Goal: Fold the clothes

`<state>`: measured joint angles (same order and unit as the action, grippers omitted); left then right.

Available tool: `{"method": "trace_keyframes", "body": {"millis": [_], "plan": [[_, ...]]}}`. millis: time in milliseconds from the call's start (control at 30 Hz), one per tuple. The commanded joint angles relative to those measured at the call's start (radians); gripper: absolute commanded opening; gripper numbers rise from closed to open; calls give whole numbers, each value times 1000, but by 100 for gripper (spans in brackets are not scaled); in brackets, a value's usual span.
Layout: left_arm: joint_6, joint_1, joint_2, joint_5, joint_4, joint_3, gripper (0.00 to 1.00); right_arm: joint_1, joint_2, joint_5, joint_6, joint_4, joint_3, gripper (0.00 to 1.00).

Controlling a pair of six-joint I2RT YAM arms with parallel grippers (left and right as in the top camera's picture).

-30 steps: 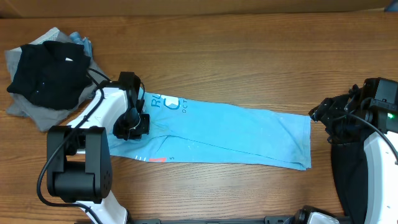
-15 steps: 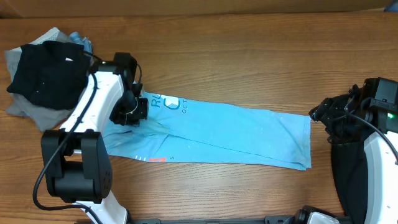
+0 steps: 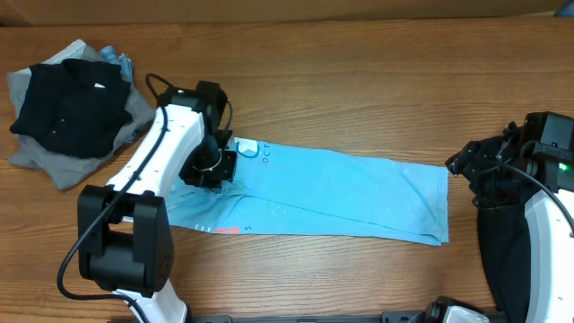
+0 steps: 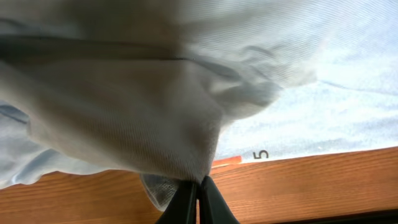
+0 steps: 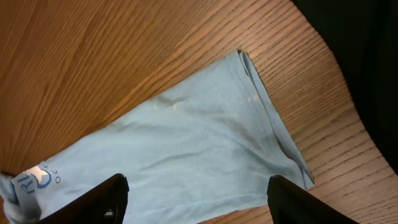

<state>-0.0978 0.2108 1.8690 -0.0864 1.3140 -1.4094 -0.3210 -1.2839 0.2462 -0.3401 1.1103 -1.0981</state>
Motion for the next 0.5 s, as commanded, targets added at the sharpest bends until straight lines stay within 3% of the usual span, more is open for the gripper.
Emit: {"method": "trace_keyframes", "body": {"millis": [0,467], "plan": [[-11,12,-7,-10,11,-18,4,-5,3,-10,-3,-5,-9,75],[-14,18,-9,-23,77,-18,4,-5,3,-21,0,-5,-9,75]]}}
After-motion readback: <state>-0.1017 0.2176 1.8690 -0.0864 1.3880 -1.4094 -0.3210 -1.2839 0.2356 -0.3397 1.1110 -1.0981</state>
